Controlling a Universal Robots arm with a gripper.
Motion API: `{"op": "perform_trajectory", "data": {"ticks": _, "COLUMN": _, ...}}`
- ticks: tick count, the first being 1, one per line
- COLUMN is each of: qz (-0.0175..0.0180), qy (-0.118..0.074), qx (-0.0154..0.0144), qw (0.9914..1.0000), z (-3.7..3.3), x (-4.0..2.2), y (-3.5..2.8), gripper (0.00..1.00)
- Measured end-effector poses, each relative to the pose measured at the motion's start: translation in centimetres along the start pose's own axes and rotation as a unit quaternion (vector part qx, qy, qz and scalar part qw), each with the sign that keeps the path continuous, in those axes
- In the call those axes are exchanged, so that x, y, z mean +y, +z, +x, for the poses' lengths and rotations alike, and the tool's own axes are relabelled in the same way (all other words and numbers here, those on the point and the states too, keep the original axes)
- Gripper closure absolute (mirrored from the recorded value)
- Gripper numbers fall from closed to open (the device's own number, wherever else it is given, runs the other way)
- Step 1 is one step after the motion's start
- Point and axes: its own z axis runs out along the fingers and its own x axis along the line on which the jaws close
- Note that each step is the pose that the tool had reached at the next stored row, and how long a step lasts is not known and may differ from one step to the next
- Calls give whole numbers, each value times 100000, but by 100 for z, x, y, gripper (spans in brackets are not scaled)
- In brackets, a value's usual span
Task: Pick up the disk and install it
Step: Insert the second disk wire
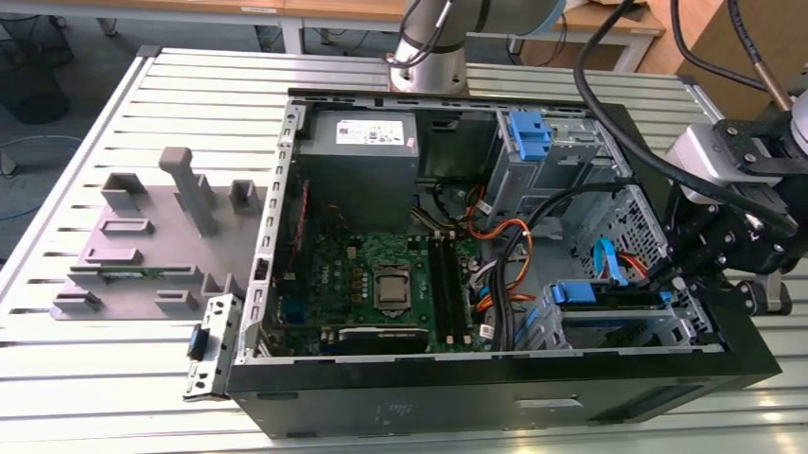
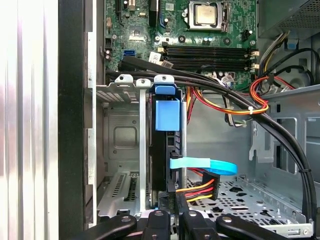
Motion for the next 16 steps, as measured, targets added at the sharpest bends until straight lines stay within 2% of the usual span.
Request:
{"op": "perform_trajectory", "data": {"ticks": 7, "qz": -1, "qy": 2, "qx": -6, "qw": 100000, "z": 0, "x": 0, "y": 2, "gripper": 82}}
{"op": "perform_trajectory", "data": {"ticks": 8, "qz": -1, "qy": 2, "qx": -7, "qw": 100000, "z": 0, "x": 0, "y": 2, "gripper": 76}}
{"op": "perform_trajectory", "data": {"ticks": 11, "qz": 0, "qy": 1, "qx": -8, "qw": 100000, "z": 0, "x": 1, "y": 2, "gripper": 76}}
{"op": "perform_trajectory", "data": {"ticks": 16, "qz": 81, "qy": -5, "qx": -9, "qw": 100000, "z": 1, "x": 48, "y": 2, "gripper": 76}}
